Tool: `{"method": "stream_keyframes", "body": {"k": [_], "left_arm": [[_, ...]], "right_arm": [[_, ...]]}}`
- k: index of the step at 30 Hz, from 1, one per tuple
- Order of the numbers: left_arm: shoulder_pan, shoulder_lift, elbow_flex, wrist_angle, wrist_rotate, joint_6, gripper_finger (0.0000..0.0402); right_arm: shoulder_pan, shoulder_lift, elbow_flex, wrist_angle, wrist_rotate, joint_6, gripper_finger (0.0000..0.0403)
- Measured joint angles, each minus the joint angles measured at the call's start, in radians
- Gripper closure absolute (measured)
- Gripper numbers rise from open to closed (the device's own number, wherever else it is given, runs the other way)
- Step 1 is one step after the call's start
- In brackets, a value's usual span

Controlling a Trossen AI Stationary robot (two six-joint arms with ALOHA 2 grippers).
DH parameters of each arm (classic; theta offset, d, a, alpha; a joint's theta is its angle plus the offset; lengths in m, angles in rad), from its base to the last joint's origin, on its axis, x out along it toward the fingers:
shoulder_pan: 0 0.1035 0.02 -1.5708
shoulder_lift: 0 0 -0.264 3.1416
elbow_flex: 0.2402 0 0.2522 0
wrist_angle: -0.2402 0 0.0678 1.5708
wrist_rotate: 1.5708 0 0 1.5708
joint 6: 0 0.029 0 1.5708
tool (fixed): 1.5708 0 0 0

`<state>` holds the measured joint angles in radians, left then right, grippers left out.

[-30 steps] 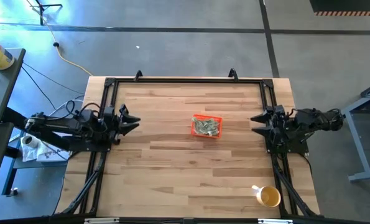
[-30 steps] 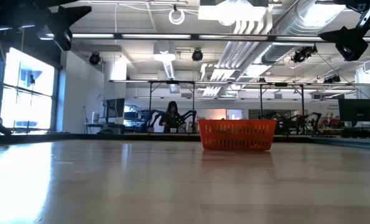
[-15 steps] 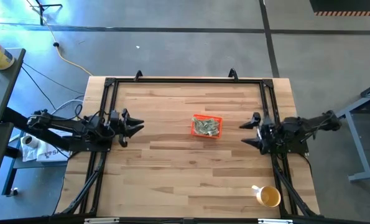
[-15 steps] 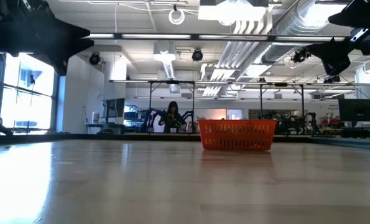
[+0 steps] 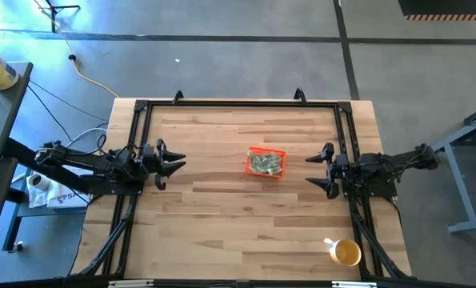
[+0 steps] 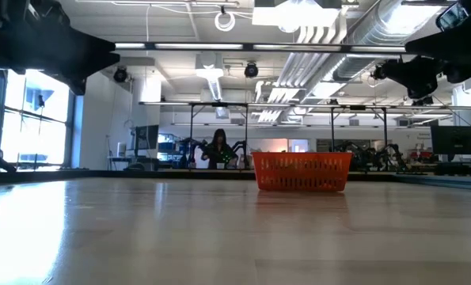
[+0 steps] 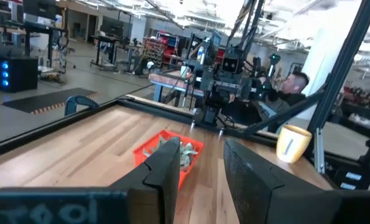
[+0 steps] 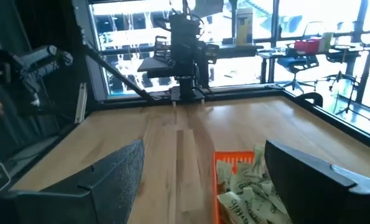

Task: Pick and place Stevia / Truvia into bins
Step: Return to Home Position

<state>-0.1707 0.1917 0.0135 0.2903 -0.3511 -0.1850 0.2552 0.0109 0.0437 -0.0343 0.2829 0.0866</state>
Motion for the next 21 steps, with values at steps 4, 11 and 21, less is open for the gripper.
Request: {"method": "stream_keyframes", "body": {"k": [4,11,21], "left_arm": [[0.000,0.000,0.000,-0.012,0.000,-0.026,0.0243],[0.000,0.000,-0.001,-0.022,0.000,-0.029,0.0243],[0.000,0.000,-0.002,-0.091,0.000,-0.029,0.0243]], "right_arm": [[-0.017,0.001,0.000,-0.001,0.016,0.043,0.0080],[-0.020,0.001,0.000,-0.003,0.016,0.043,0.0080],[-0.020,0.002,0.000,-0.004,0.016,0.043,0.0080]]}}
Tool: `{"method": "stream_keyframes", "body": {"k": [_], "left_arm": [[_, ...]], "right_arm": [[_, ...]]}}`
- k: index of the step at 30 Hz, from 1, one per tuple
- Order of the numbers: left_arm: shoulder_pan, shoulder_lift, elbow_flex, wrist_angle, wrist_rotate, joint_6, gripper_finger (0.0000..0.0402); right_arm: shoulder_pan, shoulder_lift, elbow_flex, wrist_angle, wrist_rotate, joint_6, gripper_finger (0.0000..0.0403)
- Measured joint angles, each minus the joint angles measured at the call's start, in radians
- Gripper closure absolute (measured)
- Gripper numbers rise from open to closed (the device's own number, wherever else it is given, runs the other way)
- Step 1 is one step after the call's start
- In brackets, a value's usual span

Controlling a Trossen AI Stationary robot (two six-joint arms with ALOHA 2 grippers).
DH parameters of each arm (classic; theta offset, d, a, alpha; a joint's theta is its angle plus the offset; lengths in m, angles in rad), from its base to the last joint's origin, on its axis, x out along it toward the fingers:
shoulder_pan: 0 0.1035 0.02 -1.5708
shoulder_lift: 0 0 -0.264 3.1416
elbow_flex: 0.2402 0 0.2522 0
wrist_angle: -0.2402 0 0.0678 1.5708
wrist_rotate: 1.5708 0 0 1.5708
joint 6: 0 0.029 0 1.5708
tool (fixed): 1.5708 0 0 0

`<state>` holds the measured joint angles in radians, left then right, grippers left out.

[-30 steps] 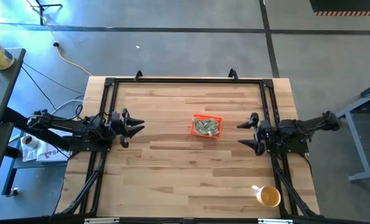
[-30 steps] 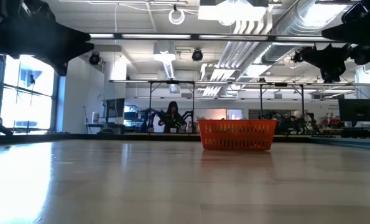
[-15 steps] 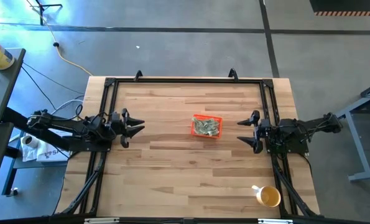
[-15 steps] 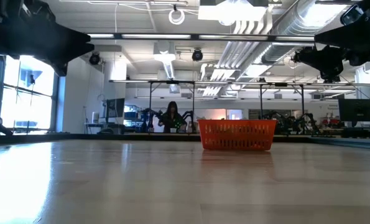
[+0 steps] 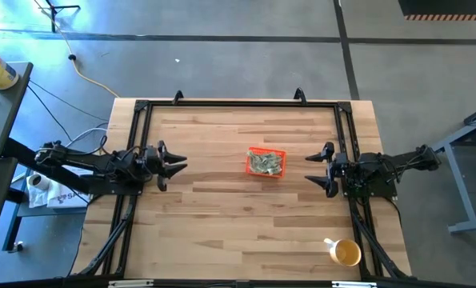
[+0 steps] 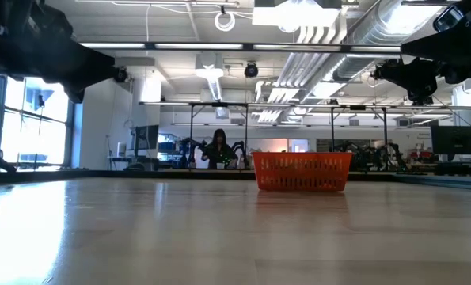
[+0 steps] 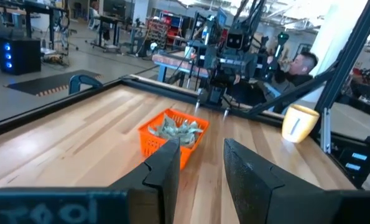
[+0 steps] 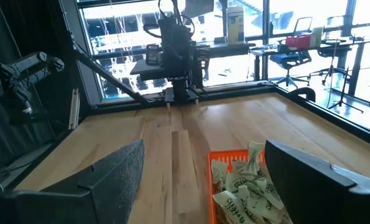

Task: Pick and place Stevia / Truvia into bins
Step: Return to Home Position

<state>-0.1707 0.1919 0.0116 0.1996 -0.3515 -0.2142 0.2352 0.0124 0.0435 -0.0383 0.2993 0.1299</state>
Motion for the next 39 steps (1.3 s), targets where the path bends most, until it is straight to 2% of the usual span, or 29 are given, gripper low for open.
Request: {"method": "stream_keyframes", "body": {"k": [19,39], "left_arm": [[0.000,0.000,-0.002,-0.099,0.000,0.000,0.0243],[0.000,0.000,-0.002,-0.098,0.000,0.000,0.0243]], "right_arm": [[0.000,0.000,-0.001,-0.001,0.000,0.000,0.0080],[0.000,0.000,-0.001,-0.001,0.000,0.000,0.0080]]}}
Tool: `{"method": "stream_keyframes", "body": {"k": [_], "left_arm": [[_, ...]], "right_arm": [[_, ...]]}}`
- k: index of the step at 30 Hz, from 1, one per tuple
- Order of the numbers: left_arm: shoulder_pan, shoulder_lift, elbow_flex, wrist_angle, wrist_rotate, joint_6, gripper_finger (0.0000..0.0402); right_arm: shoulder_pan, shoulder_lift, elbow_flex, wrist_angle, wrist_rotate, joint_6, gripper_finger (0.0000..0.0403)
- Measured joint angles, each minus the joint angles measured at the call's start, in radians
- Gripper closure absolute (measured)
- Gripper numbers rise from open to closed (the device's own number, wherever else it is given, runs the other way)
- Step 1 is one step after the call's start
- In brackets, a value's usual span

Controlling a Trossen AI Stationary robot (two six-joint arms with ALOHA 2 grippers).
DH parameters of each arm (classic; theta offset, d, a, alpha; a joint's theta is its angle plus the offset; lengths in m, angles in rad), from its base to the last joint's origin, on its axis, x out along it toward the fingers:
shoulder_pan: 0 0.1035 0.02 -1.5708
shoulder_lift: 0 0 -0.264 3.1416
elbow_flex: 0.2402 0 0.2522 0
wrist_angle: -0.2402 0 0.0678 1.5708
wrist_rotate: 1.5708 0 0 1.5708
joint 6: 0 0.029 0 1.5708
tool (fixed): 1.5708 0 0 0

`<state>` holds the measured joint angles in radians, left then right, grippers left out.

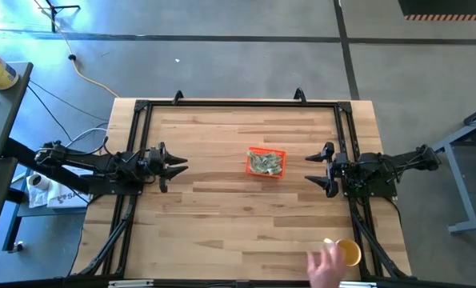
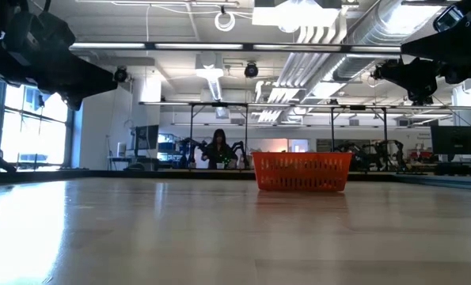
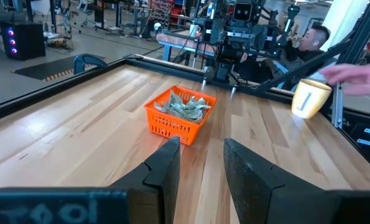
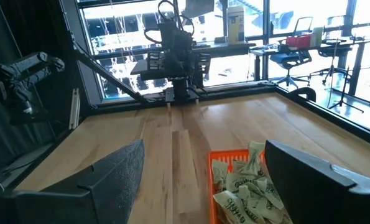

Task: Pick and place Stevia / Truvia into bins
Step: Return to Home Position

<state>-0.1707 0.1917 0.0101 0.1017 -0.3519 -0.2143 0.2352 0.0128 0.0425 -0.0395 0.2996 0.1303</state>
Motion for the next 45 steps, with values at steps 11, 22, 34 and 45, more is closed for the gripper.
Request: {"method": "stream_keyframes", "body": {"k": [11,22,34,45], "left_arm": [[0.000,0.000,0.000,0.000,0.000,0.000,0.0243],[0.000,0.000,0.000,0.000,0.000,0.000,0.0243],[0.000,0.000,0.000,0.000,0.000,0.000,0.0243],[0.000,0.000,0.000,0.000,0.000,0.000,0.0243]], "right_arm": [[0.000,0.000,0.000,0.001,0.063,0.054,0.0080],[0.000,0.000,0.001,0.000,0.088,0.150,0.0080],[0.000,0.000,0.001,0.000,0.069,0.150,0.0080],[0.000,0.000,0.001,0.000,0.068,0.150,0.0080]]}}
